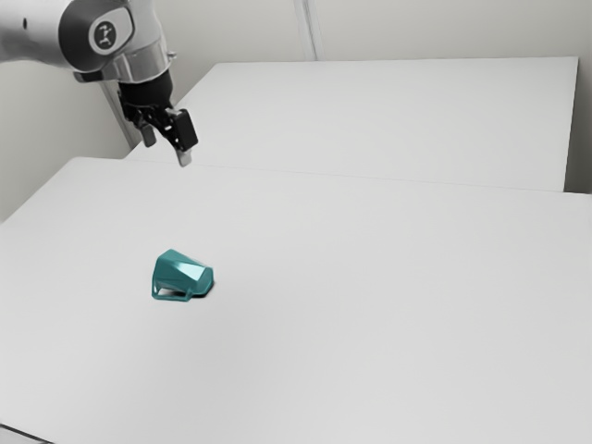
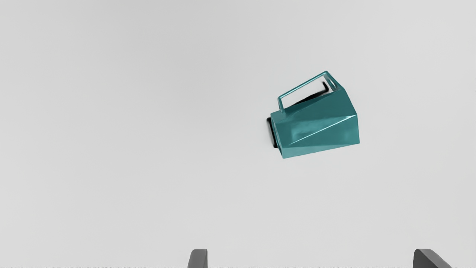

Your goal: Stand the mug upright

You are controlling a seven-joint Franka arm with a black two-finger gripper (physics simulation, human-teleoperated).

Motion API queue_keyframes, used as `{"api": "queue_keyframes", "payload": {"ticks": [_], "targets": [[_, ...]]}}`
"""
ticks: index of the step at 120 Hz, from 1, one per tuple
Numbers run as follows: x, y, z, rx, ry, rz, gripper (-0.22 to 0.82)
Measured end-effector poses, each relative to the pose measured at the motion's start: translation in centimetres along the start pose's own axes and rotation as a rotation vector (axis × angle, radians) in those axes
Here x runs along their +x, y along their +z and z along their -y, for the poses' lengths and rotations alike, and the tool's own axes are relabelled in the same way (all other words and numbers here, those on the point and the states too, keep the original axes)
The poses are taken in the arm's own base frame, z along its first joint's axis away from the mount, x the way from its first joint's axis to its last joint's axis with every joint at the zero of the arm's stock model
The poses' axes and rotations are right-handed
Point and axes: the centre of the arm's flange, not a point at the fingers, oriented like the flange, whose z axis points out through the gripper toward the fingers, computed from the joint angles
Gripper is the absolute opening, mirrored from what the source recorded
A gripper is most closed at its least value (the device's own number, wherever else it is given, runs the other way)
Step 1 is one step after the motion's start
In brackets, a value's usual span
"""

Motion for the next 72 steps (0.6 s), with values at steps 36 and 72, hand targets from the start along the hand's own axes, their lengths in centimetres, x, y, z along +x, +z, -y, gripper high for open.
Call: {"api": "queue_keyframes", "payload": {"ticks": [36,72], "targets": [[2.3,2.5,-3.0,-0.006,-0.074,0.010,0.60],[7.4,9.3,-12.1,0.229,-0.359,-0.020,0.60]]}}
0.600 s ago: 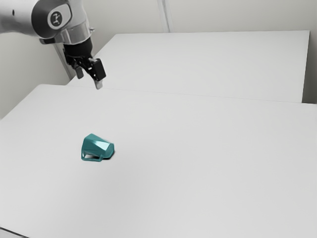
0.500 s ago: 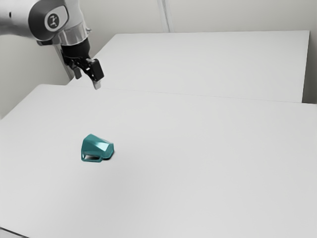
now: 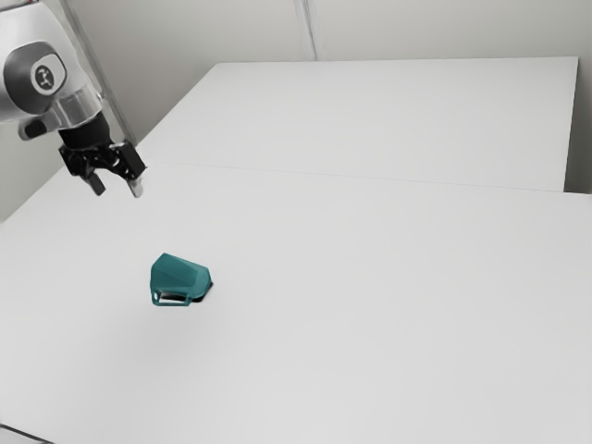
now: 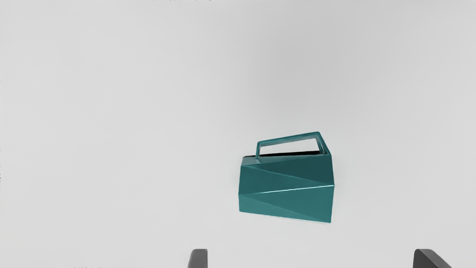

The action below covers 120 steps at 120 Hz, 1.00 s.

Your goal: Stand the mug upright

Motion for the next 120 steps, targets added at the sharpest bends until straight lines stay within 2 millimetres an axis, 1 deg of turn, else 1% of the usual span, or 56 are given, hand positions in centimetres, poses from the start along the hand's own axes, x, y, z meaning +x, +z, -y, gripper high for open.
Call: {"api": "queue_keyframes", "payload": {"ticks": [20,39,48,62,78,84,100,120], "targets": [[1.3,3.9,-4.4,0.115,-0.126,-0.032,0.60],[1.1,7.4,-8.6,0.227,-0.239,-0.048,0.60],[0.7,9.2,-9.8,0.285,-0.280,-0.056,0.60],[0.8,12.2,-11.8,0.371,-0.352,-0.075,0.60],[0.3,15.4,-14.2,0.437,-0.421,-0.080,0.60],[-0.2,16.4,-14.6,0.451,-0.436,-0.073,0.60],[-2.2,18.6,-13.6,0.470,-0.443,-0.046,0.60],[-4.0,21.5,-13.7,0.486,-0.477,-0.015,0.60]]}}
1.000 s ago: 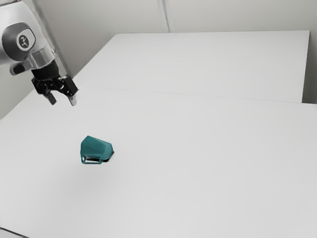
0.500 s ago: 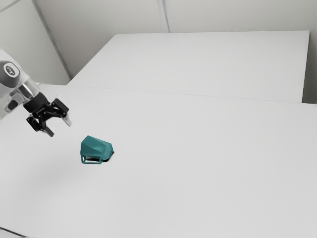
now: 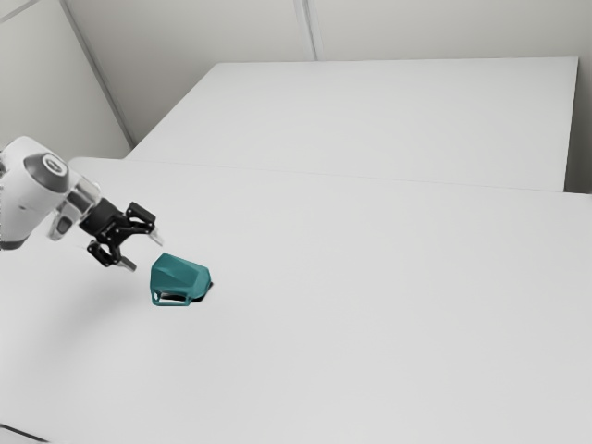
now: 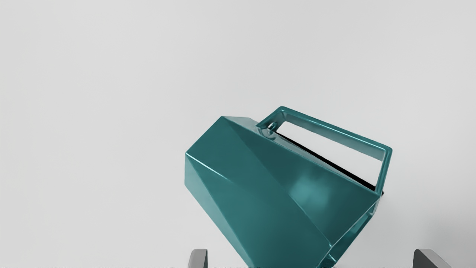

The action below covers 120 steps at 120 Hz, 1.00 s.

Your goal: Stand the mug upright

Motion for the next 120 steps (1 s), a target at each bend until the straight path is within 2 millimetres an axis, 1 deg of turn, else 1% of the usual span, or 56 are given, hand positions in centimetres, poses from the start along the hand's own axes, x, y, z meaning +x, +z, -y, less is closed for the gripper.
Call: {"api": "queue_keyframes", "payload": {"ticks": [14,29,50,69,89,94,109,120], "targets": [[-1.0,1.4,-0.8,0.021,-0.027,0.016,0.60],[-1.6,2.5,-0.9,0.039,-0.045,0.033,0.60],[-2.2,4.7,-1.1,0.069,-0.074,0.030,0.60],[-2.4,5.7,-0.8,0.088,-0.087,0.034,0.60],[-2.3,6.2,-0.5,0.101,-0.096,0.035,0.60],[-2.2,6.2,-0.5,0.105,-0.098,0.034,0.54],[-2.1,6.2,-0.4,0.109,-0.099,0.033,0.22],[-2.1,5.9,-0.2,0.111,-0.096,0.037,0.05]]}}
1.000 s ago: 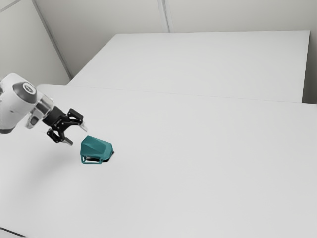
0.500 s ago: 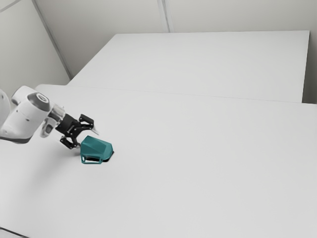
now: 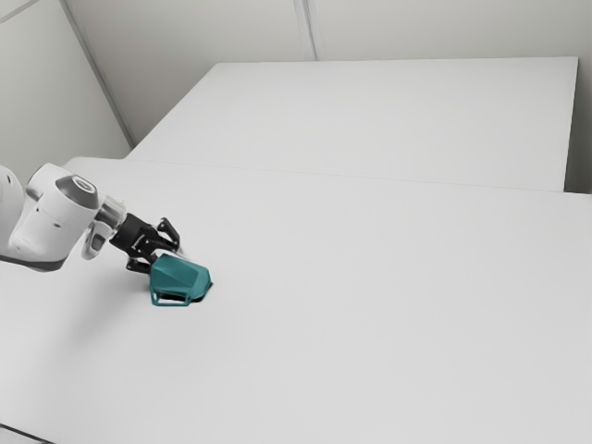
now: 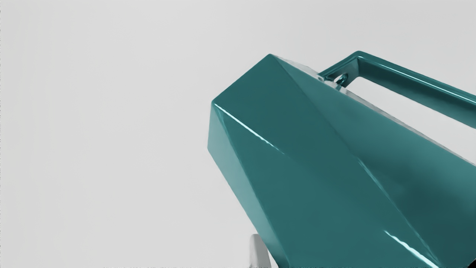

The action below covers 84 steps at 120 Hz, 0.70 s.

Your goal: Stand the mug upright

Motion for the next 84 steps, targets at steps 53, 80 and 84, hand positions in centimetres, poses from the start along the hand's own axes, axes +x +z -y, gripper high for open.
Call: {"api": "queue_keyframes", "payload": {"ticks": [53,80,84], "targets": [[1.8,-1.2,5.8,-0.009,0.107,0.023,-0.16],[4.8,-1.4,10.2,-0.115,0.255,0.019,-0.18],[5.2,-1.3,10.8,-0.144,0.286,0.016,-0.18]]}}
